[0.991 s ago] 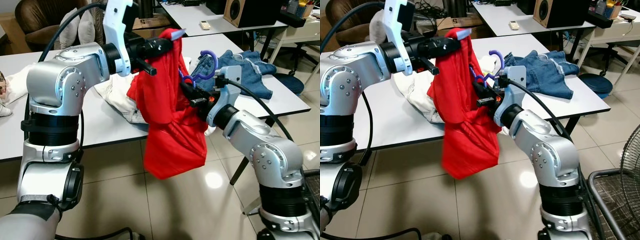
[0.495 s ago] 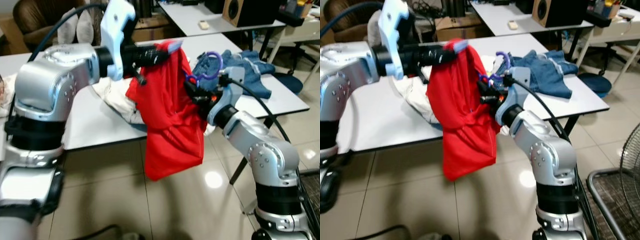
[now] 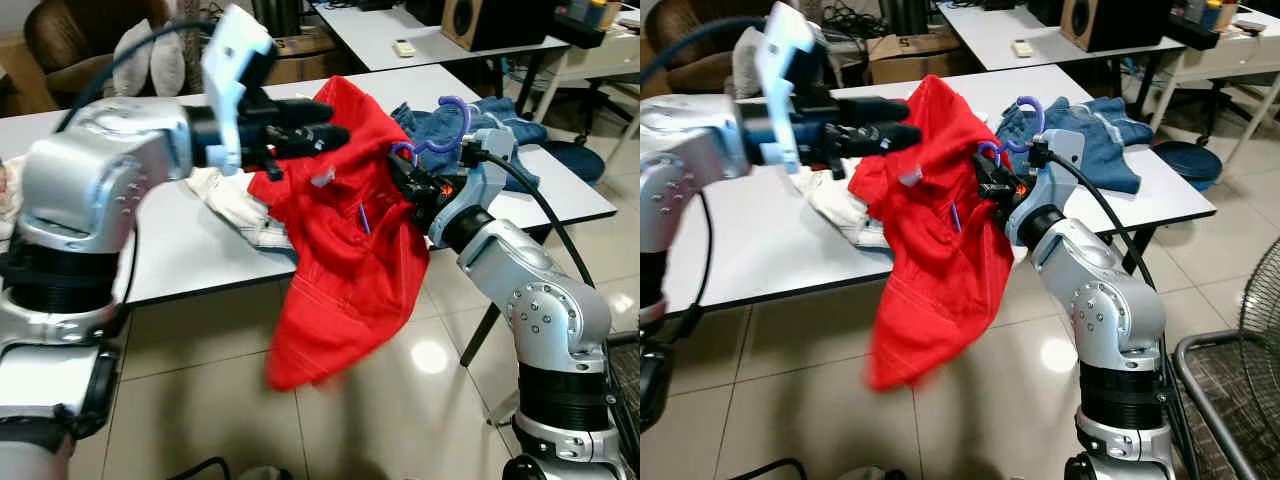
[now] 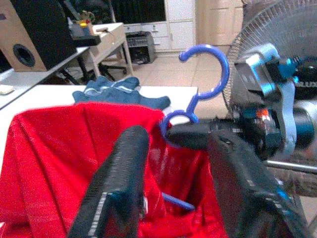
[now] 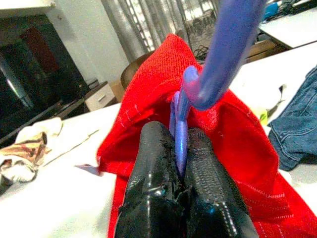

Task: Hang hanger

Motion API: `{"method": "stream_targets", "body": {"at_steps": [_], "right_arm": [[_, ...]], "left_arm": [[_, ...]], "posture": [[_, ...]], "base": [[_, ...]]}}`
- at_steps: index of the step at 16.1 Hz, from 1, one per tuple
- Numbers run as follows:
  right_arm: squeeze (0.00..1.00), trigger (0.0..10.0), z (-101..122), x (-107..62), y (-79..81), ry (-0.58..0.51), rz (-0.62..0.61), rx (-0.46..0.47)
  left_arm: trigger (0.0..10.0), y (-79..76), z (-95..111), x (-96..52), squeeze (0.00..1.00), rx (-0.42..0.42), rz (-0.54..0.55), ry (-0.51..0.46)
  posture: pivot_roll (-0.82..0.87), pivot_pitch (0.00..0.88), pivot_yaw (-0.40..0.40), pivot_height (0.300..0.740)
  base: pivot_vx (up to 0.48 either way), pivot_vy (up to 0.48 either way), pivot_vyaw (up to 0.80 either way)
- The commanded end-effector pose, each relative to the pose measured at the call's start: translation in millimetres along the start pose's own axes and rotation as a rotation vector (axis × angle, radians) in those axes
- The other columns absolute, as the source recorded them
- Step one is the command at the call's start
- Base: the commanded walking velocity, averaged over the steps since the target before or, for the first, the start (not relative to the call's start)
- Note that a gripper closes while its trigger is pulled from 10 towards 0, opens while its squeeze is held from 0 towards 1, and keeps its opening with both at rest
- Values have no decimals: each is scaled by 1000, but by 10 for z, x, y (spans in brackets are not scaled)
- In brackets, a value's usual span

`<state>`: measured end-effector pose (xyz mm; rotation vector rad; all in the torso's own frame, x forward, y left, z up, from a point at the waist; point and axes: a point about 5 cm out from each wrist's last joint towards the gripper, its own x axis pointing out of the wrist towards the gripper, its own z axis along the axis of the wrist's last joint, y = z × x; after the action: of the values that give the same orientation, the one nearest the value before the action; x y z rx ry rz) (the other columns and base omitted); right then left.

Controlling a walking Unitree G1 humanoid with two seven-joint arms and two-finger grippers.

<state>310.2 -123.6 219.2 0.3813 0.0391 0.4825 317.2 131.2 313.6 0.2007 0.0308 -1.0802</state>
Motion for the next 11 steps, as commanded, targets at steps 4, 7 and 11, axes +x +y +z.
{"method": "stream_targets", "body": {"at_steps": [4, 7, 11], "right_arm": [[0, 10000, 104, -66, 179, -54, 104, -64], [0, 10000, -50, -142, 332, 19, 194, -148], [0, 10000, -274, -216, 439, 98, 200, -151]], "left_arm": [[10000, 218, -251, -213, 1000, -15, 227, 39], [10000, 197, -646, -282, 1000, -79, 358, 52], [10000, -103, -1230, -375, 1000, -45, 572, 79]], "posture": [[-156, 0, 90, 740], [-145, 0, 69, 740], [-142, 0, 38, 740]], "base": [[0, 0, 0], [0, 0, 800], [0, 0, 800]]}}
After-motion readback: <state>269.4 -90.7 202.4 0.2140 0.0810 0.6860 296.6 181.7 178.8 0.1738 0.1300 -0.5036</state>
